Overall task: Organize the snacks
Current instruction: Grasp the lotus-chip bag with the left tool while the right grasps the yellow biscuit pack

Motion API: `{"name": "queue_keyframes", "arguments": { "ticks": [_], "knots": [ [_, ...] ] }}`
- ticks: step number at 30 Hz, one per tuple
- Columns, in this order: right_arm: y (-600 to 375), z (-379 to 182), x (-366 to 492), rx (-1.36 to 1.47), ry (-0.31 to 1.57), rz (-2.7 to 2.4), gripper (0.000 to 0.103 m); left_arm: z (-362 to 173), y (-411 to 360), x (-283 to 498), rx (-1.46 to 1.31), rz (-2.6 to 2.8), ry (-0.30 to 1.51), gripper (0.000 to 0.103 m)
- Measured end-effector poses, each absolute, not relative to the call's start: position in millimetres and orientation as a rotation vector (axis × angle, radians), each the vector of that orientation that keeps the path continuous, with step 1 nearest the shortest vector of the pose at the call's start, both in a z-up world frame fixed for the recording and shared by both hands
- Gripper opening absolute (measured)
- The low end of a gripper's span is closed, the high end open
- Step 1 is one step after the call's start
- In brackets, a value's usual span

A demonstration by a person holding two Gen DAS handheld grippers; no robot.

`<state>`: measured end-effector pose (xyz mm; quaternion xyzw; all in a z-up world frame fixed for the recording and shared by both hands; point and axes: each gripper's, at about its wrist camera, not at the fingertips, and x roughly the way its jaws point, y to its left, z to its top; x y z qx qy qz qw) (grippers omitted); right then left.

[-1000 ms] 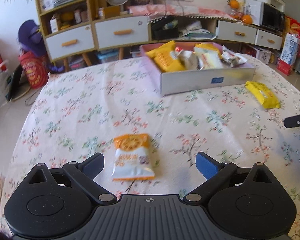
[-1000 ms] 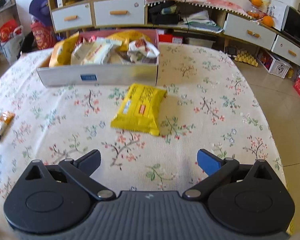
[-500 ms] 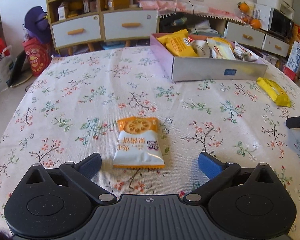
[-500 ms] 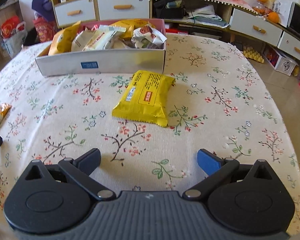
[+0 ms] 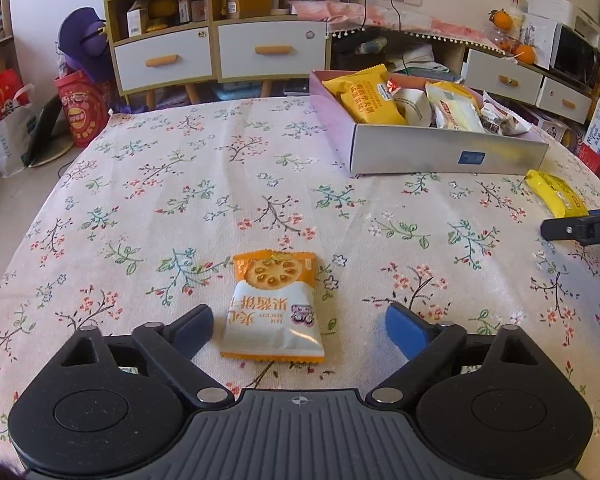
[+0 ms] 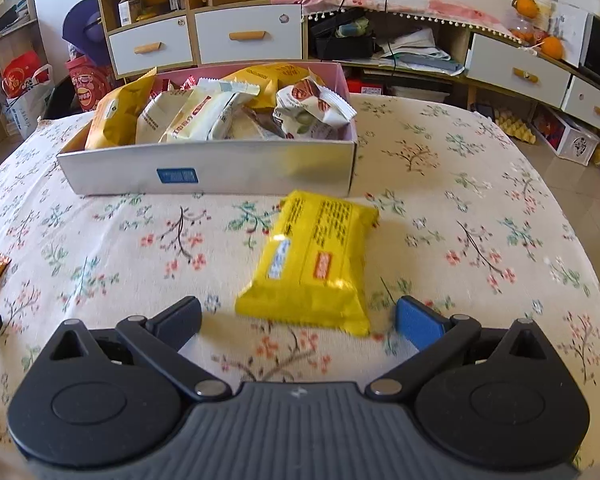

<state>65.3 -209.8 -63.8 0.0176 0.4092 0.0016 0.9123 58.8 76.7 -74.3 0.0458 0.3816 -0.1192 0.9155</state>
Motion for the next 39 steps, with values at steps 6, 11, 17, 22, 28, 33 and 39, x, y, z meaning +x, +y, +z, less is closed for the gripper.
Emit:
{"name": "queue_keyframes", "arguments": {
  "ticks": [6,11,17,22,28,33,39],
  "knots": [
    [-209,-63,74,0.039,0.849,-0.009,0.103,-70,71,60,0.095,-0.251,0.781,0.069],
    [-207,-61,77,0.036,0.845,-0.015,0.093,-67,69,61,0.089,-0.249,0.784,0.044],
    [-206,-57,79,0.036,0.83,-0.016,0.067,-65,69,64,0.065,-0.241,0.8,0.039],
    [-204,-53,79,0.022,0.832,-0.012,0.048,-63,65,66,0.055,-0.248,0.808,0.037],
    [-197,-50,78,0.004,0.852,0.011,0.046,-60,59,69,0.047,-0.253,0.814,0.036],
    [-191,-46,78,0.005,0.896,0.025,0.046,-57,54,72,0.034,-0.264,0.813,0.033],
    [-192,-39,79,0.076,0.948,0.018,0.046,-49,47,76,0.015,-0.285,0.809,0.02]
  ]
}}
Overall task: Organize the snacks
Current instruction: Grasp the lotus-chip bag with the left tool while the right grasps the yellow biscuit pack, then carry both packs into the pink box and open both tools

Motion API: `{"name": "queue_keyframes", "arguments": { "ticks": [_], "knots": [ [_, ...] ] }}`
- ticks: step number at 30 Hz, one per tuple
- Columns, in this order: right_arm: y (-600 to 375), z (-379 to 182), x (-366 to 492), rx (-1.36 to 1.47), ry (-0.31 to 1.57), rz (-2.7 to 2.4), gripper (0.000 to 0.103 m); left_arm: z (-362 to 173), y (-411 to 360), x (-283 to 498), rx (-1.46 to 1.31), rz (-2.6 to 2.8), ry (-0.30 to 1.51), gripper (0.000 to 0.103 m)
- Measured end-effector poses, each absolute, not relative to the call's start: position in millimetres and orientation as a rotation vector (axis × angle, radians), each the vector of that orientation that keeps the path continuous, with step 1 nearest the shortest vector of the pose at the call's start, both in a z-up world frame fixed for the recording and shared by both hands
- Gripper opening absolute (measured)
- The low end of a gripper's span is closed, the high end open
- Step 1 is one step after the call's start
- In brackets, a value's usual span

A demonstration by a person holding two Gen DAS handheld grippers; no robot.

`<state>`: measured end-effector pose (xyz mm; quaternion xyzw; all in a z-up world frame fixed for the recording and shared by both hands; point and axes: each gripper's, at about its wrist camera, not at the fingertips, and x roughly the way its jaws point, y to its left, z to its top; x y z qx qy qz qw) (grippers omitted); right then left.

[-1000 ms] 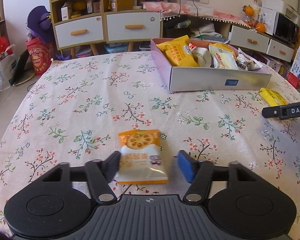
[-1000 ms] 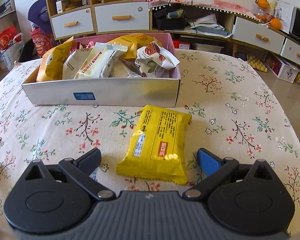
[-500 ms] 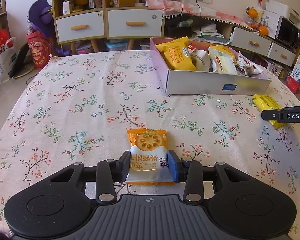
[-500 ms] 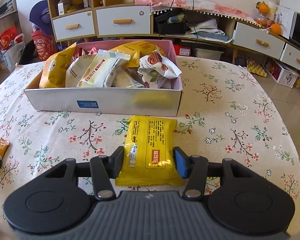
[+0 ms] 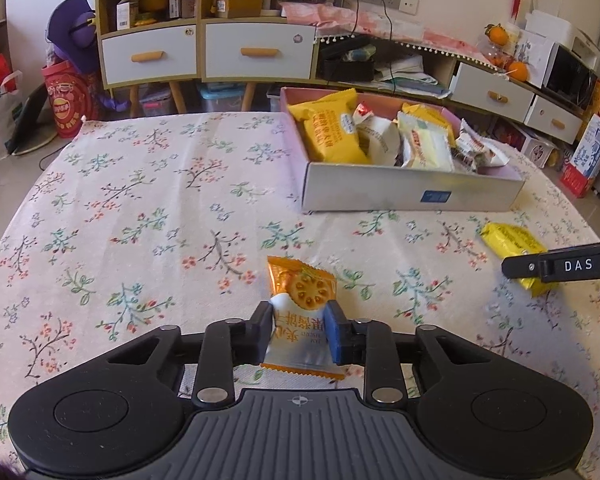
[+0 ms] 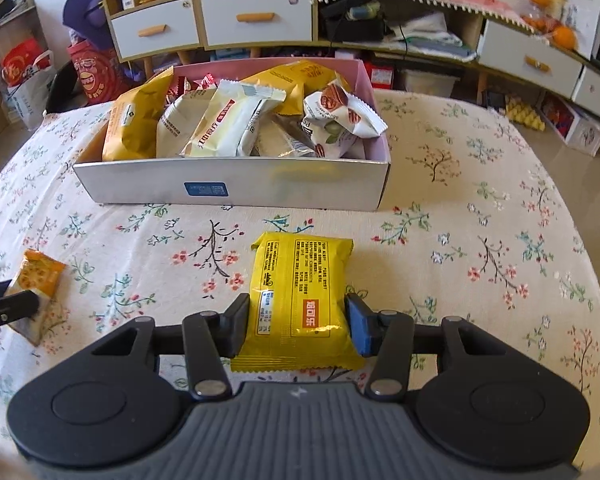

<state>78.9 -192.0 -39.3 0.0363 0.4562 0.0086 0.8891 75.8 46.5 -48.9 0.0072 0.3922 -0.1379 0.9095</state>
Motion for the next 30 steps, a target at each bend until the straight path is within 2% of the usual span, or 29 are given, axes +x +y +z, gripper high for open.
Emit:
{"name": "queue_keyframes", "arguments": {
  "ticks": [8,11,17,20,23,24,25,30],
  "knots": [
    [-192,-31,75,0.152,0.972,0.044,0.046,-46,45,78,0.003,-0.295,0.824,0.016],
    [-191,-29,73,0.181,0.981,0.062,0.046,-46,49,80,-0.008,-0.29,0.83,0.008],
    [-184,-22,71,0.189,0.972,0.097,0.046,-47,51,82,-0.027,-0.285,0.861,0.007],
    [-179,-21,69,0.182,0.972,0.113,0.046,-47,49,82,-0.027,-0.291,0.862,0.014],
    [-174,-22,67,0.174,0.982,0.13,0.046,-49,39,82,0.019,-0.304,0.864,0.038],
    [-172,-22,67,0.169,0.985,0.135,0.046,-50,36,83,0.029,-0.304,0.868,0.049],
    [-170,-22,66,0.165,0.986,0.141,0.046,-51,33,83,0.039,-0.298,0.873,0.055],
    [-158,-23,63,0.136,0.994,0.177,0.046,-59,19,85,0.119,-0.264,0.9,0.055]
  ]
}}
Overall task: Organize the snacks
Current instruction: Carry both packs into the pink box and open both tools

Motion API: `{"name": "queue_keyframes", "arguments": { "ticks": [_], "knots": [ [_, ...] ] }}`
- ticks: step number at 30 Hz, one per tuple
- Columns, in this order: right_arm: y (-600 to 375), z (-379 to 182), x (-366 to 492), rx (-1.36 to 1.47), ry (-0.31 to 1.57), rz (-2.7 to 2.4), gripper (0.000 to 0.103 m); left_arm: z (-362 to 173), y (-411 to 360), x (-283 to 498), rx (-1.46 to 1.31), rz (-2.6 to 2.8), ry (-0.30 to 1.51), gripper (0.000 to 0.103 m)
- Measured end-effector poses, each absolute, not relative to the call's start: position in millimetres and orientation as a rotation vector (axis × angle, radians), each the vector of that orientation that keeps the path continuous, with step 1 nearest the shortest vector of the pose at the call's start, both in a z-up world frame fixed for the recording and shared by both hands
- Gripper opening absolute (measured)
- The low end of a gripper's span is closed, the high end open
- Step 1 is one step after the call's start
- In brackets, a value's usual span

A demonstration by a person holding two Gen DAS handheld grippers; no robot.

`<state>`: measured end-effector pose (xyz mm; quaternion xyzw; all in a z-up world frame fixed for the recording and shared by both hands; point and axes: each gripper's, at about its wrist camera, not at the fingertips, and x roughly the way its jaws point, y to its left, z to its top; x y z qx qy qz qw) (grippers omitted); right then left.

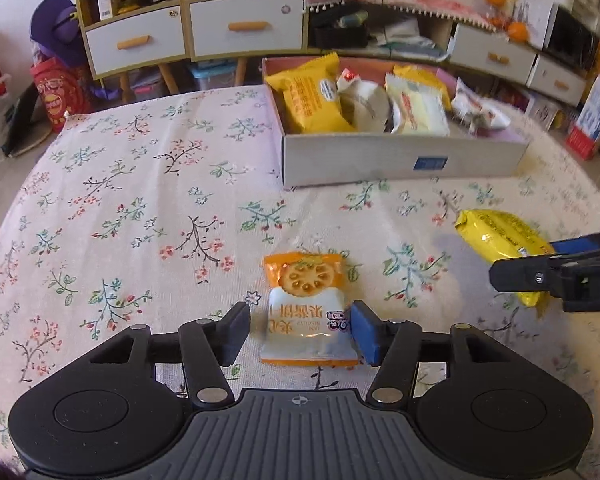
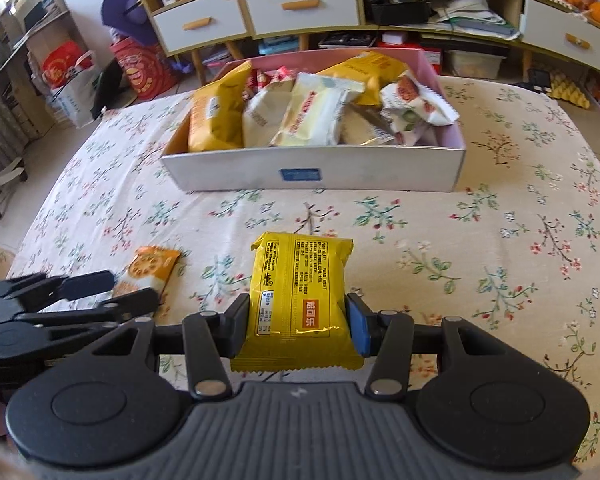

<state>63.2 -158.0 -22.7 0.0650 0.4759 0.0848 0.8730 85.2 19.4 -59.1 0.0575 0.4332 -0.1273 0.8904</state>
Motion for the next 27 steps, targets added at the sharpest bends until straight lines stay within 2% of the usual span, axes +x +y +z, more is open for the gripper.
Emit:
{"name": "queue_keyframes", "arguments": {
  "ticks": [7,10,13,27],
  "knots": [
    [-149,-27,61,0.096,1.007,0.191,0.046,-59,15,86,0.128,-0.251,0.909,0.052],
    [-148,-28,61,0.088,1.012,0.193,0.046,-57,15,86,0.128,-0.25,0.908,0.041],
    [-146,-29,60,0.08,1.015,0.189,0.046,-56,13,85,0.131,-0.254,0.908,0.037],
    [-158,-12,65,0.118,0.966,0.17,0.046,-24,9,83,0.07,-0.302,0.844,0.036]
  ]
}}
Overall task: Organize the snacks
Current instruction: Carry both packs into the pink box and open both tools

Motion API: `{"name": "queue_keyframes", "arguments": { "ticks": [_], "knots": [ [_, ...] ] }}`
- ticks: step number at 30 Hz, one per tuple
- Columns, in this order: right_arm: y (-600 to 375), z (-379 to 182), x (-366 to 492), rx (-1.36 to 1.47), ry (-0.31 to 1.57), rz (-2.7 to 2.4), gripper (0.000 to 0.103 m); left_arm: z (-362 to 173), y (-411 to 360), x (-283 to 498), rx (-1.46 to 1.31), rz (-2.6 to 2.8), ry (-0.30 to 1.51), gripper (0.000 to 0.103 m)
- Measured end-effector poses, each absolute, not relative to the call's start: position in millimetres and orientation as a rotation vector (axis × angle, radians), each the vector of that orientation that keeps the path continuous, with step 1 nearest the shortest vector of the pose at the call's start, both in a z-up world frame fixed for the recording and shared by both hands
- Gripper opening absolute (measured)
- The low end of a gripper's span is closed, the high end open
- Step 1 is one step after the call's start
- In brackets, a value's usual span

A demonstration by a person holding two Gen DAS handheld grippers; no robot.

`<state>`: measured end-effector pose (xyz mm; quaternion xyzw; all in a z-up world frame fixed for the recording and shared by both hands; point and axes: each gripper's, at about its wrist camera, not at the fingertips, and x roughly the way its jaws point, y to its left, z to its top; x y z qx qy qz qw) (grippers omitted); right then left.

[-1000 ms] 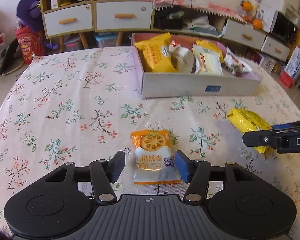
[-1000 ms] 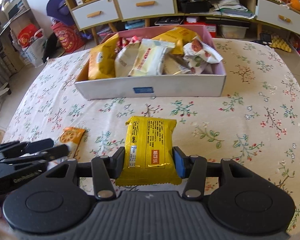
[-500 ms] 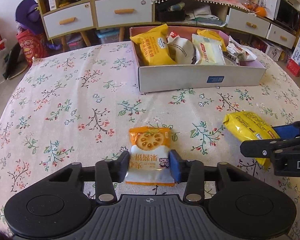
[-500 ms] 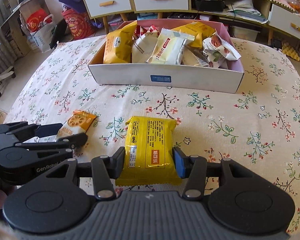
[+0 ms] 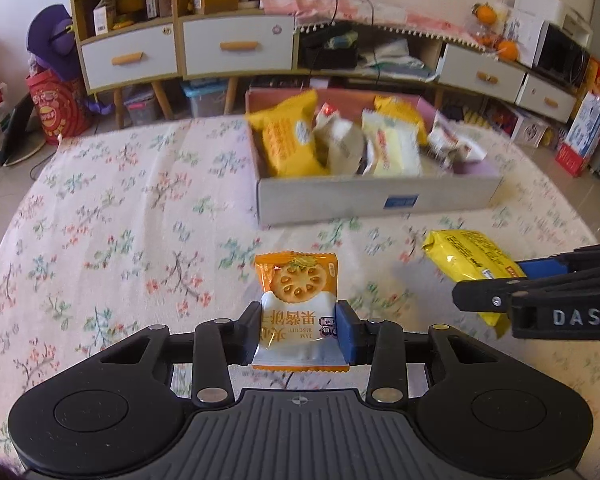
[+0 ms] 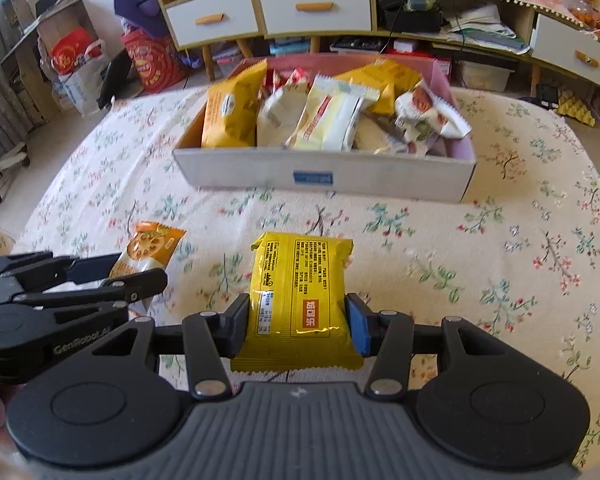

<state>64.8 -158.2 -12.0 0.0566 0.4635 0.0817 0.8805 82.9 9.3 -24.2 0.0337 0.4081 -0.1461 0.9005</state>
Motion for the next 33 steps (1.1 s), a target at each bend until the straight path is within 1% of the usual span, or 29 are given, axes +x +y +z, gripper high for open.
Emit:
{"name": "queue_keyframes", "arguments": {
  "ticks": [6,12,17,23,33],
  "knots": [
    [-171,4,80,0.133,0.921,0.13,0.046,3,-4,100,0.084,-0.315,0.78,0.036],
    [-186,27,113,0.169,0.85,0.134,0.046,16,-25,136,0.099,-0.338,0.733,0.036],
    [-199,36,160,0.183,0.825,0.134,0.046,12,-41,171,0.078,-0.363,0.723,0.036],
    [-204,30,209,0.204,0.844,0.137,0.046,1,-53,200,0.062,-0.401,0.709,0.036],
    [-199,18,243,0.23,0.877,0.15,0.046,-18,-60,218,0.075,-0.427,0.728,0.036]
  ]
}}
